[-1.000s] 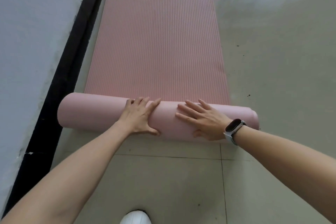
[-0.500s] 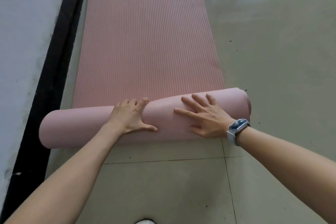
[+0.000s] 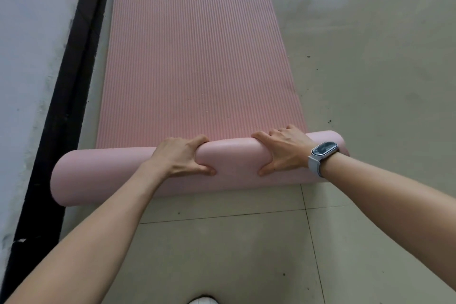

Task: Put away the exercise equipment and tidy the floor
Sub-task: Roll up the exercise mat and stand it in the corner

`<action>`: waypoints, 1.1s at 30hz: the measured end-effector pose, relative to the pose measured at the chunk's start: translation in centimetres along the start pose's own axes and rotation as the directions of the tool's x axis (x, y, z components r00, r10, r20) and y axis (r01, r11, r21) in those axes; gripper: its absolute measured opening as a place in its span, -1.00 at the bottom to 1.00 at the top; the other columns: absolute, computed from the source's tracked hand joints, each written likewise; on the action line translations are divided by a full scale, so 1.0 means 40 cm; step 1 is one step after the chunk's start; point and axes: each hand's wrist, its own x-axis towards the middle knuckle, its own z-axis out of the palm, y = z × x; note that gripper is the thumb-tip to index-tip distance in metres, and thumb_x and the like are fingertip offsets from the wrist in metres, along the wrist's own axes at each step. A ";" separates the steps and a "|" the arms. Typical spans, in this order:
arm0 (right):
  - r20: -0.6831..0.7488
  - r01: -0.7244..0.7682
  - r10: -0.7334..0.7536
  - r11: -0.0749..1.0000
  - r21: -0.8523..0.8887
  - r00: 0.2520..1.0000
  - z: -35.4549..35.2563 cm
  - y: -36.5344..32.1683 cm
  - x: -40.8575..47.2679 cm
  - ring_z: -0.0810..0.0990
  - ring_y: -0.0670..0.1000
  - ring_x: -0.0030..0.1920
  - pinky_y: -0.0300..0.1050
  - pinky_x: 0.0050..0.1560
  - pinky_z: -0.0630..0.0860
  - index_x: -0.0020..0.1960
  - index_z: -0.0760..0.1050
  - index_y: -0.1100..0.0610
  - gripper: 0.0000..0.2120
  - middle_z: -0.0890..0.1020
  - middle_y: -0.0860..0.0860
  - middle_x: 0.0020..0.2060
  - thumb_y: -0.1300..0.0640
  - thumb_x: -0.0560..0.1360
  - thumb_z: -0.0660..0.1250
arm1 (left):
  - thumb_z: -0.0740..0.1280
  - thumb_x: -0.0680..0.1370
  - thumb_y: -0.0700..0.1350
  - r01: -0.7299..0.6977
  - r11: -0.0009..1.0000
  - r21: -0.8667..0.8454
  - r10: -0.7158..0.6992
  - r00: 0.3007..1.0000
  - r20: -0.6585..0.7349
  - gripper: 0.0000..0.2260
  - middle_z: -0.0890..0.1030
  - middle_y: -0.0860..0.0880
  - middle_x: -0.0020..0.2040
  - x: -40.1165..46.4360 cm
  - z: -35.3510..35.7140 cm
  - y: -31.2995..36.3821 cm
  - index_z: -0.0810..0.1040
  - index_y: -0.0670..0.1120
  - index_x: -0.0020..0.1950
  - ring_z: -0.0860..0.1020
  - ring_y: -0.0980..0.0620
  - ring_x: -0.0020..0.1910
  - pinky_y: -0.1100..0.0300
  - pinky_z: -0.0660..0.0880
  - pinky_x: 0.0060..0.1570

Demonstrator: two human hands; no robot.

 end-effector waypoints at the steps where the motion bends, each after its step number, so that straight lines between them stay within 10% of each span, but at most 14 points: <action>1: 0.008 0.014 -0.014 1.000 0.000 1.000 -0.005 0.001 0.001 0.56 0.16 0.00 0.01 -0.02 0.37 0.29 0.23 0.01 -0.22 0.59 0.11 0.01 -0.41 0.24 0.31 | 0.31 0.34 0.36 -0.010 1.000 0.000 0.010 1.000 0.022 -0.36 0.61 -0.17 0.13 0.005 -0.006 0.001 0.31 0.13 0.33 0.55 -0.18 0.09 0.09 0.39 -0.04; 5: 0.158 -0.052 0.031 0.991 0.125 0.987 -0.038 0.031 0.051 0.57 0.18 0.02 -0.02 -0.07 0.45 0.27 0.28 -0.04 -0.29 0.61 0.10 0.05 -0.36 0.26 0.35 | 0.27 0.34 0.40 0.053 0.999 -0.015 -0.050 0.987 0.154 -0.30 0.53 -0.13 0.27 0.045 -0.026 -0.016 0.23 0.17 0.40 0.48 -0.16 0.23 0.03 0.38 0.16; 9: 0.326 -0.170 0.104 0.969 0.180 0.940 -0.041 0.055 0.124 0.42 0.15 0.31 0.14 0.29 0.35 0.43 0.07 -0.14 -0.12 0.43 0.03 0.34 -0.33 0.24 0.38 | 0.42 0.29 0.28 0.035 0.990 0.136 0.011 0.945 -0.326 -0.34 0.48 -0.15 0.27 0.009 0.020 0.018 0.40 0.04 0.31 0.48 -0.18 0.22 -0.13 0.35 0.22; 12: 0.165 -0.181 0.163 0.979 0.096 0.973 -0.050 0.045 0.126 0.25 0.15 0.41 0.27 0.39 0.12 0.48 0.00 -0.06 -0.08 0.24 0.05 0.44 -0.28 0.29 0.39 | 0.50 0.05 0.33 -0.056 0.968 0.243 0.127 0.949 -0.287 -0.18 0.57 -0.15 0.20 -0.045 0.104 0.056 0.44 0.04 0.23 0.55 -0.18 0.17 -0.17 0.47 0.09; 16: -0.559 -0.055 -0.040 0.987 -0.151 0.828 0.022 -0.032 0.049 0.46 0.19 0.22 0.23 0.27 0.35 0.31 0.36 0.12 -0.35 0.52 0.16 0.22 0.02 0.27 0.45 | 0.53 0.08 0.28 -0.052 0.962 0.267 0.099 0.981 -0.165 0.04 0.33 -0.16 0.45 0.023 0.089 0.007 0.13 0.09 0.46 0.32 -0.14 0.43 -0.17 0.26 0.34; 19: -0.513 0.098 -0.180 0.978 -0.182 0.839 0.129 -0.115 0.003 0.27 0.20 0.35 0.29 0.29 0.17 0.36 0.30 0.12 -0.37 0.39 0.16 0.34 0.04 0.30 0.28 | 0.37 0.37 0.22 -0.066 0.981 0.181 0.081 0.994 -0.072 -0.12 -0.06 -0.04 0.56 0.107 -0.010 -0.032 -0.11 0.14 0.52 -0.05 -0.04 0.54 -0.15 -0.12 0.46; 25: -0.398 -0.077 0.029 0.992 -0.103 0.917 0.025 -0.070 0.179 0.16 0.27 0.45 0.47 0.31 0.07 0.46 0.12 0.13 -0.35 0.23 0.20 0.45 -0.04 0.43 0.19 | 0.28 0.41 -0.02 -0.009 0.982 0.190 0.128 0.772 -0.622 -0.54 0.37 -0.13 0.31 0.057 0.074 -0.031 0.36 -0.03 0.30 0.30 -0.14 0.30 -0.13 0.25 0.23; 28: -0.349 -0.188 0.200 0.980 0.068 0.915 -0.075 -0.032 0.250 -0.05 0.23 0.51 0.41 0.38 -0.11 0.50 -0.03 0.13 -0.40 0.01 0.17 0.51 -0.02 0.55 0.10 | 0.30 0.35 0.10 0.019 0.974 0.226 0.092 0.879 -0.467 -0.38 0.31 -0.12 0.42 0.053 0.139 -0.061 0.32 -0.03 0.39 0.23 -0.12 0.39 -0.23 0.27 0.27; 33: -0.406 -0.081 0.074 0.997 0.000 0.911 -0.032 -0.091 0.218 0.28 0.22 0.42 0.41 0.30 0.22 0.42 0.25 0.19 -0.47 0.30 0.17 0.43 0.09 0.46 0.07 | 0.37 0.41 0.06 0.012 0.995 0.103 0.032 0.912 -0.410 -0.44 0.22 -0.04 0.51 0.174 0.017 -0.152 0.39 -0.08 0.37 0.18 -0.05 0.50 -0.22 0.29 0.29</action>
